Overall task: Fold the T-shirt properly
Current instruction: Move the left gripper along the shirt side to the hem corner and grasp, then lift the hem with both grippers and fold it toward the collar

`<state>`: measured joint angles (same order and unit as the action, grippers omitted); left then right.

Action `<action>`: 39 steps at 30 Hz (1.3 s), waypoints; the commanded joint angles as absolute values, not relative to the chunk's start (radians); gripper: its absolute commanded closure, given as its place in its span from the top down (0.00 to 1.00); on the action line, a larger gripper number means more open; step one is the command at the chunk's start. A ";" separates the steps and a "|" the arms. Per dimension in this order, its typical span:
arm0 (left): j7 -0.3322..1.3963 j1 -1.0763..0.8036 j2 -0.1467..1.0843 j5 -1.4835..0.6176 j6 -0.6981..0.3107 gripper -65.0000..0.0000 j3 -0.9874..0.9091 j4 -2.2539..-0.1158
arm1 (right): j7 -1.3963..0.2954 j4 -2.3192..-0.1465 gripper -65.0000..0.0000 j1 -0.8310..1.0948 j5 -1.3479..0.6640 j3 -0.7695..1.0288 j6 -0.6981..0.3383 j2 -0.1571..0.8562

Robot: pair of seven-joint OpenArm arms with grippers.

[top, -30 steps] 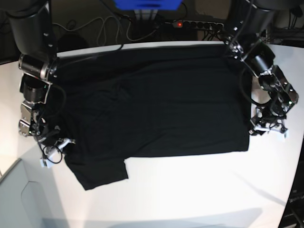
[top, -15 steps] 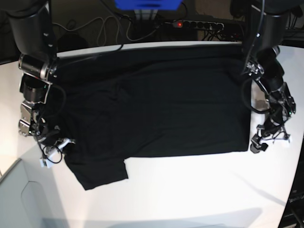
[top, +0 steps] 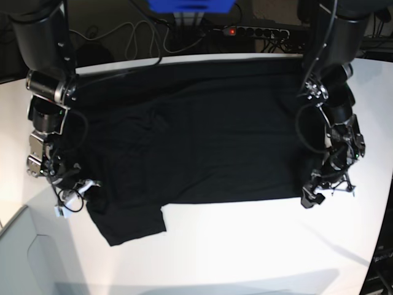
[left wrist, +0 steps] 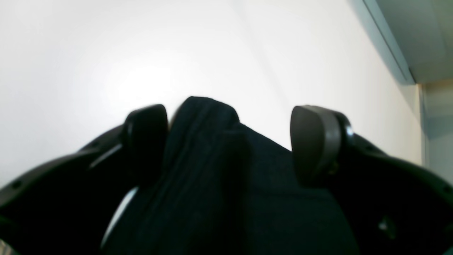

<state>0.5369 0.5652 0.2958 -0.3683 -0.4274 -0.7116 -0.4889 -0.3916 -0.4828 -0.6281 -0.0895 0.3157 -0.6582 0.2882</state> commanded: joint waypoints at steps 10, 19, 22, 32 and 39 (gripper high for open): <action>0.590 0.562 0.309 -0.329 -0.395 0.22 -0.710 -0.484 | -0.407 -0.492 0.00 -0.648 -0.079 0.314 -0.670 0.297; 0.591 0.567 0.312 -0.331 -0.395 0.00 -0.708 -0.499 | -0.407 -0.495 0.00 -0.654 -0.084 0.315 -0.670 0.300; 0.599 0.562 0.314 -0.332 -0.395 0.00 -0.708 -0.575 | -0.407 -0.545 0.00 -0.657 -0.081 0.315 -0.670 0.300; 0.664 0.441 0.306 -0.334 -0.395 0.00 -0.714 -0.837 | -0.492 -0.730 0.00 -0.634 -0.085 0.321 -0.677 0.303; 0.664 0.297 0.305 -0.334 -0.395 0.00 -0.710 -1.052 | -0.565 -1.001 0.00 -0.515 -0.087 0.323 -0.677 0.298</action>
